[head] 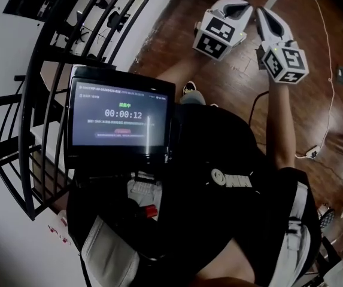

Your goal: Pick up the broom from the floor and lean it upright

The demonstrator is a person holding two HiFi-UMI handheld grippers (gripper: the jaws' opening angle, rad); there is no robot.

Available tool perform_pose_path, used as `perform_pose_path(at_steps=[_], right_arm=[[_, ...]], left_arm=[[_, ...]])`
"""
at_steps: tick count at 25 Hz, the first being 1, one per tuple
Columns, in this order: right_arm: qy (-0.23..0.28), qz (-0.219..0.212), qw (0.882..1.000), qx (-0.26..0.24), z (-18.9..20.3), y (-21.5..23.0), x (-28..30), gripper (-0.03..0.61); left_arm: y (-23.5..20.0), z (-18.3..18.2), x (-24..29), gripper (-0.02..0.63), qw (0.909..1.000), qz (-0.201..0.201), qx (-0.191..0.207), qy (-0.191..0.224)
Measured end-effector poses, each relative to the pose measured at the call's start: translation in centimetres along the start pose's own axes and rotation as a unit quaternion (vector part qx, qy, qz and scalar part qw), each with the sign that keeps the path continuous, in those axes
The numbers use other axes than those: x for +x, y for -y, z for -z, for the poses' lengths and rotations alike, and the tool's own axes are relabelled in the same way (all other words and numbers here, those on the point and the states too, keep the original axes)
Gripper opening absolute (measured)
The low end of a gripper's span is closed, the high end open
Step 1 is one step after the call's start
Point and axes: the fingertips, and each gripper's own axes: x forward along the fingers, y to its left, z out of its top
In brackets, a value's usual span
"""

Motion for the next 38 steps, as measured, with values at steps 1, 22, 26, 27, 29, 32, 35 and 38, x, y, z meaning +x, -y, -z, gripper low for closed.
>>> perform_pose_path(at_steps=[1,22,26,27,29,32,35,38], right_arm=[[0.001,0.0,1.0,0.0,-0.06,0.08,0.03,0.003],[0.012,0.004,1.0,-0.003,-0.69,-0.06,0.58,0.003],[0.012,0.005,1.0,-0.004,-0.77,0.04,0.58,0.003],[0.013,0.005,1.0,-0.004,-0.8,0.07,0.61,0.003],[0.013,0.005,1.0,-0.003,-0.81,0.06,0.64,0.003],[0.014,0.002,1.0,-0.003,-0.74,-0.1,0.76,0.003],[0.013,0.0,1.0,-0.001,-0.58,-0.28,0.82,0.003],[0.013,-0.003,1.0,-0.001,-0.51,-0.39,0.92,0.003]], left_arm=[[-0.05,0.02,0.06,0.018,1.0,-0.001,-0.002,0.0],[-0.18,-0.29,0.46,0.018,1.0,-0.003,-0.008,0.003],[-0.12,-0.15,0.49,0.018,1.0,-0.004,-0.009,0.002],[-0.14,-0.18,0.53,0.018,1.0,-0.004,-0.009,0.002],[-0.21,-0.19,0.56,0.018,0.9999,-0.005,-0.009,0.002],[-0.44,-0.17,0.53,0.018,0.9999,-0.007,-0.012,0.003],[-0.54,-0.04,0.41,0.018,0.9998,-0.01,-0.014,0.003],[-0.68,0.03,0.34,0.018,0.9998,-0.013,-0.014,0.002]])
